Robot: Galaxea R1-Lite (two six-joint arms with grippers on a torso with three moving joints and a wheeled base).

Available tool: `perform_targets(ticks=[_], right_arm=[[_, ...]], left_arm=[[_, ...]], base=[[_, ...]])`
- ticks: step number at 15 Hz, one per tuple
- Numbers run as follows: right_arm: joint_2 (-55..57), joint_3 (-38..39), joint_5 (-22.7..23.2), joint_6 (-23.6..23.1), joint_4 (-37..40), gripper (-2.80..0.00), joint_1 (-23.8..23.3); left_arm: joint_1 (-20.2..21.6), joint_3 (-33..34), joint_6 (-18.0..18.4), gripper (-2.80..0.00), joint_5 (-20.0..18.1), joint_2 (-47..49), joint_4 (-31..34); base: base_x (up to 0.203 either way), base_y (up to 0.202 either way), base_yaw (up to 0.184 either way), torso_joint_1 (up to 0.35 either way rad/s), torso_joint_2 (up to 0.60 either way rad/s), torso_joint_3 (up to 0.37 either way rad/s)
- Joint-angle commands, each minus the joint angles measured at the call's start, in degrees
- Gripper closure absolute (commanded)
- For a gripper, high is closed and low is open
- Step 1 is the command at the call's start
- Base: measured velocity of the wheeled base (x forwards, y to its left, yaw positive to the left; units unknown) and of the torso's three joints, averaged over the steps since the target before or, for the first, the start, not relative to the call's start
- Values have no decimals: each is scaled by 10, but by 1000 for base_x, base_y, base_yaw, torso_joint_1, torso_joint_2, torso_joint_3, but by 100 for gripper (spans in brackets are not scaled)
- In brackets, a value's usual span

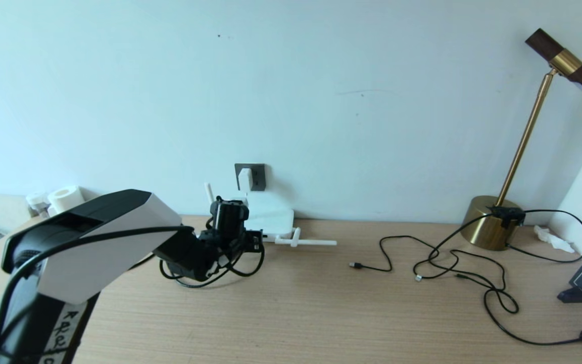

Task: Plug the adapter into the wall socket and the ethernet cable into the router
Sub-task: Hand it to the other hand

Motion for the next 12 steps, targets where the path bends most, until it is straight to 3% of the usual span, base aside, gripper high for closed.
perform_targets(ticks=[1, 12], right_arm=[[1, 7, 0, 0, 0, -280, 0], [1, 7, 0, 0, -1, -280, 0]], left_arm=[[0, 2, -1, 0, 1, 3, -2], [1, 5, -1, 0, 1, 4, -2]], base=[[0, 0, 0, 0, 0, 0], [0, 0, 0, 0, 0, 0]])
